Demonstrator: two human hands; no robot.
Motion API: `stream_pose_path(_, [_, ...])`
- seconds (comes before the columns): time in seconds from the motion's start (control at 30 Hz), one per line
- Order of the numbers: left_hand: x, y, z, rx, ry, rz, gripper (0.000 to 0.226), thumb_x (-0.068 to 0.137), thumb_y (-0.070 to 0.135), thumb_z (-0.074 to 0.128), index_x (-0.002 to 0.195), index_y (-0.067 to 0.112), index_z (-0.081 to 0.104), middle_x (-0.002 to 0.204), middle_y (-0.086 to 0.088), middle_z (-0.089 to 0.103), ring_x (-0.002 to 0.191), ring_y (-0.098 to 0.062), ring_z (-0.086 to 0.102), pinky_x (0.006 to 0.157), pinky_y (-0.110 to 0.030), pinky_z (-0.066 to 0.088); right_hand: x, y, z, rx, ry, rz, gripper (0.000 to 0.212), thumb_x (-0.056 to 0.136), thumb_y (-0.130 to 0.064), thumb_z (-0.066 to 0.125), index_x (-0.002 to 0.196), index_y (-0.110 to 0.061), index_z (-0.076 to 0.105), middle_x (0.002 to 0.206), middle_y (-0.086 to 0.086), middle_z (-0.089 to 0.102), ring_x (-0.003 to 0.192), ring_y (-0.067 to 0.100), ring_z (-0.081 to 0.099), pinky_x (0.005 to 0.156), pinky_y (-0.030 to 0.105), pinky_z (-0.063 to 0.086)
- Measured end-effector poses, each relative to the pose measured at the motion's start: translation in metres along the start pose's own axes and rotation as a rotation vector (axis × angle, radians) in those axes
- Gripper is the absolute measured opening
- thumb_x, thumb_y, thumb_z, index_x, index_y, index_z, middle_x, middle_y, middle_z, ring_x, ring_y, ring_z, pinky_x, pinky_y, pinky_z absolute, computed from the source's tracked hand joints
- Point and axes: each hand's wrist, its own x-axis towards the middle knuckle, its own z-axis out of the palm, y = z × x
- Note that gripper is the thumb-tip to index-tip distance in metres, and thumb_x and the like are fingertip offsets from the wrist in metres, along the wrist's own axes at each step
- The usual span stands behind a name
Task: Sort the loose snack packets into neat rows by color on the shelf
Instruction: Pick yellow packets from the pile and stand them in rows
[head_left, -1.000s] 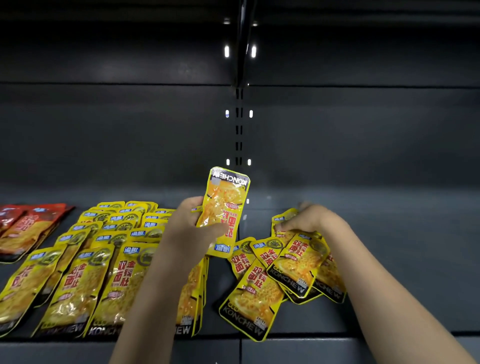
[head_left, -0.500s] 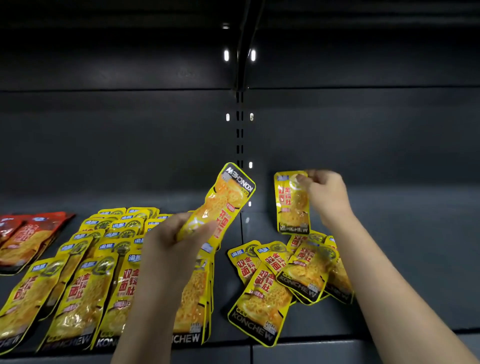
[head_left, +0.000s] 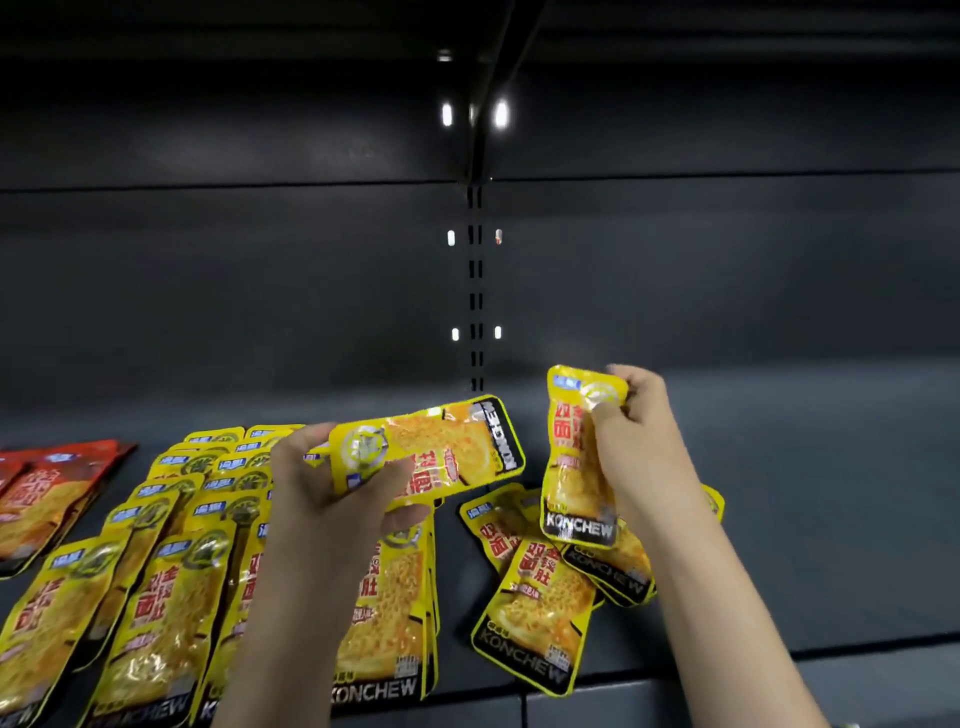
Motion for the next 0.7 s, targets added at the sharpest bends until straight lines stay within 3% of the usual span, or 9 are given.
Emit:
stream_pose_path(0.07, [0.003,-0.002,-0.006,0.0,0.008,0.01,0.043,0.075,0.004,0.075,0.109,0.017,0.052,0.056,0.009,0.062,0.05,-0.008,0.063,0.074,-0.039,0.054,-0.006,0.001,0.0,0.07,-0.057,0.066,0.029,0.095,-0.009,0.041,0.116,-0.027,0.052,0.076,-0.003,0.061,0.064,0.015,0.056,0.067,0.036,0.053])
stream_pose_path(0.13, [0.005,-0.001,-0.013,0.0,-0.039,0.062,0.032,0.065,0.018,0.081,0.092,0.015,0.063,0.055,0.009,0.059,0.054,-0.005,0.061,0.079,-0.039,0.053,-0.012,-0.001,-0.002,0.133,-0.099,0.105,0.02,0.096,-0.01,0.046,0.101,-0.021,0.063,0.068,-0.005,0.064,0.056,0.01,0.058,0.058,0.031,0.054])
stream_pose_path(0.23, [0.005,0.001,-0.015,-0.025,-0.105,0.105,0.019,0.076,0.022,0.074,0.071,0.016,0.056,0.055,0.012,0.056,0.054,0.0,0.056,0.064,-0.02,0.048,-0.023,-0.008,-0.008,0.22,-0.112,0.133,0.017,0.093,-0.017,0.057,0.082,-0.012,0.068,0.063,0.003,0.064,0.05,0.015,0.057,0.052,0.029,0.051])
stream_pose_path(0.3, [0.009,0.002,-0.016,-0.114,-0.045,0.091,0.016,0.081,0.017,0.066,0.071,0.015,0.053,0.054,0.011,0.051,0.049,0.001,0.051,0.058,-0.016,0.045,-0.025,-0.011,-0.01,0.261,-0.101,0.14,0.017,0.091,-0.019,0.061,0.079,-0.011,0.069,0.066,0.007,0.066,0.053,0.018,0.059,0.055,0.033,0.052])
stream_pose_path(0.37, [0.012,0.003,-0.016,-0.094,-0.11,0.131,0.013,0.083,0.028,0.062,0.077,0.019,0.057,0.061,0.01,0.055,0.056,0.002,0.053,0.056,-0.012,0.047,-0.023,-0.01,-0.01,0.184,-0.086,0.119,0.018,0.091,-0.023,0.061,0.081,-0.01,0.069,0.067,0.007,0.067,0.054,0.019,0.061,0.057,0.035,0.054])
stream_pose_path(0.43, [0.014,0.003,-0.018,-0.084,-0.154,0.14,0.017,0.088,0.034,0.057,0.075,0.025,0.063,0.065,0.015,0.061,0.062,0.004,0.057,0.058,-0.008,0.048,-0.021,-0.008,-0.009,0.077,-0.083,0.093,0.026,0.092,-0.029,0.059,0.084,-0.006,0.068,0.065,0.007,0.066,0.055,0.02,0.059,0.059,0.038,0.053])
stream_pose_path(0.5, [0.016,-0.002,-0.022,-0.055,-0.113,0.165,0.031,0.092,0.026,0.054,0.064,0.03,0.066,0.056,0.019,0.058,0.054,0.007,0.055,0.051,-0.005,0.043,-0.017,-0.006,-0.007,-0.002,-0.099,0.087,0.04,0.092,-0.036,0.058,0.088,0.003,0.063,0.065,0.009,0.059,0.057,0.021,0.053,0.057,0.036,0.047])
stream_pose_path(0.6, [0.012,0.0,-0.022,-0.035,-0.119,0.16,0.025,0.094,0.031,0.051,0.071,0.025,0.058,0.055,0.021,0.054,0.049,0.006,0.051,0.047,-0.005,0.041,-0.006,-0.013,0.003,0.006,-0.14,0.113,0.046,0.092,-0.041,0.054,0.093,0.005,0.057,0.069,0.01,0.055,0.059,0.022,0.051,0.057,0.029,0.044])
stream_pose_path(0.7, [0.014,-0.001,-0.028,-0.118,0.024,0.065,0.036,0.091,0.03,0.059,0.063,0.026,0.036,0.049,0.011,0.032,0.042,-0.003,0.031,0.042,-0.015,0.027,0.012,-0.02,0.018,-0.057,-0.11,0.029,0.039,0.093,-0.043,0.048,0.08,-0.007,0.056,0.068,0.006,0.056,0.062,0.022,0.054,0.063,0.033,0.047])
